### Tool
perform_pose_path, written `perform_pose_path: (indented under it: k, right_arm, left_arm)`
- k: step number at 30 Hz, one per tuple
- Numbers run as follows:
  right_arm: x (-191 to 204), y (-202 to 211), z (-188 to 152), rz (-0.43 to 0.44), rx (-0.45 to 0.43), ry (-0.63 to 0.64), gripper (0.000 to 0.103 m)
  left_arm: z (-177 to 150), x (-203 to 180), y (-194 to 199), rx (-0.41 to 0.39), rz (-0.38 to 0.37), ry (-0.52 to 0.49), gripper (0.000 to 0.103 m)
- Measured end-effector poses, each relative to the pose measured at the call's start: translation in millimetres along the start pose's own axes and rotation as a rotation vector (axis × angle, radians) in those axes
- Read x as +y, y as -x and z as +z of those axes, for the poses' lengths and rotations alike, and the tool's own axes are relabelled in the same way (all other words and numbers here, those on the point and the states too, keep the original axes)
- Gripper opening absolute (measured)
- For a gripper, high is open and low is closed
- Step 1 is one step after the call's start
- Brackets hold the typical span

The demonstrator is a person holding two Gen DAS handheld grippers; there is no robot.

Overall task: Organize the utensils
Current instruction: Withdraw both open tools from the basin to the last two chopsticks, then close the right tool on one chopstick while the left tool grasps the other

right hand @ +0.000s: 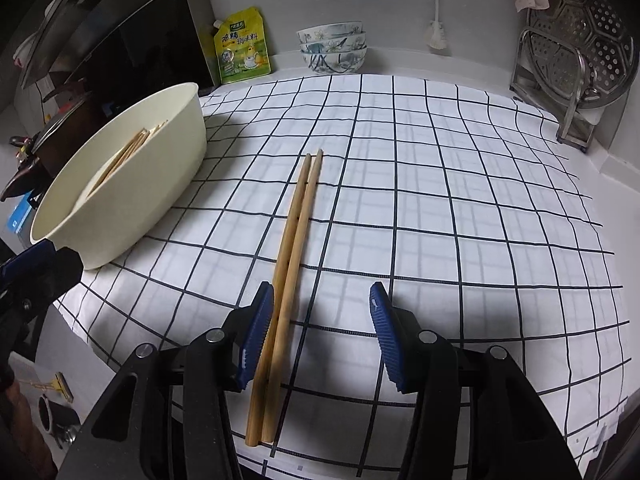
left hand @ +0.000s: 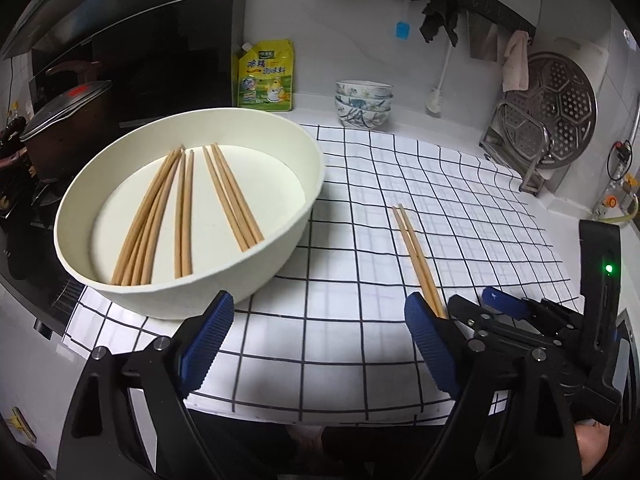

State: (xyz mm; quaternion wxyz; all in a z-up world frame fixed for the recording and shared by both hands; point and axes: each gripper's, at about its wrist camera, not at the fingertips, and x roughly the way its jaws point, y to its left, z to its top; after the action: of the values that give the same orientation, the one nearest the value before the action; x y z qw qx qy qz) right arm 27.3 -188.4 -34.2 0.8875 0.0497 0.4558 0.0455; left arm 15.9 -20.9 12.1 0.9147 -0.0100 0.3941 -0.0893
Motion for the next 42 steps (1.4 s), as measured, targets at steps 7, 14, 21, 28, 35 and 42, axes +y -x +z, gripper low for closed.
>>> perform_pose_path:
  k: [7, 14, 21, 28, 35, 42]
  right_arm:
    - [5.5, -10.0, -2.9, -0.013, 0.022, 0.047, 0.048]
    - [5.4, -14.6, -7.2, -0.02, 0.033, 0.083, 0.033]
    - [-5.7, -13.2, -5.6, -0.012, 0.042, 0.1, 0.007]
    - [-41.5, -4.6, -10.3, -0.027, 0.044, 0.034, 0.007]
    - [-63.9, 2.5, -15.4, -0.023, 0.045, -0.011, 0.007]
    - [-66.8, 3.2, -8.7, -0.01, 0.029, -0.009, 0.02]
  left_arm:
    - [-6.5, -6.4, -7.2, 0.034, 0.002, -0.01, 0.086]
    - [-7.9, -10.3, -12.1, 0.054, 0.005, -0.01, 0.087]
    - [-10.7, -24.3, -25.7, 0.092, -0.007, -0.023, 0.089]
    - [-11.3, -49.6, -47.3, 0.112, -0.007, -0.05, 0.09]
    - [-11.7, -65.7, -73.8, 0.131, 0.03, -0.059, 0.09]
    - [-13.0, -69.6, -85.5, 0.143, 0.05, -0.061, 0.091]
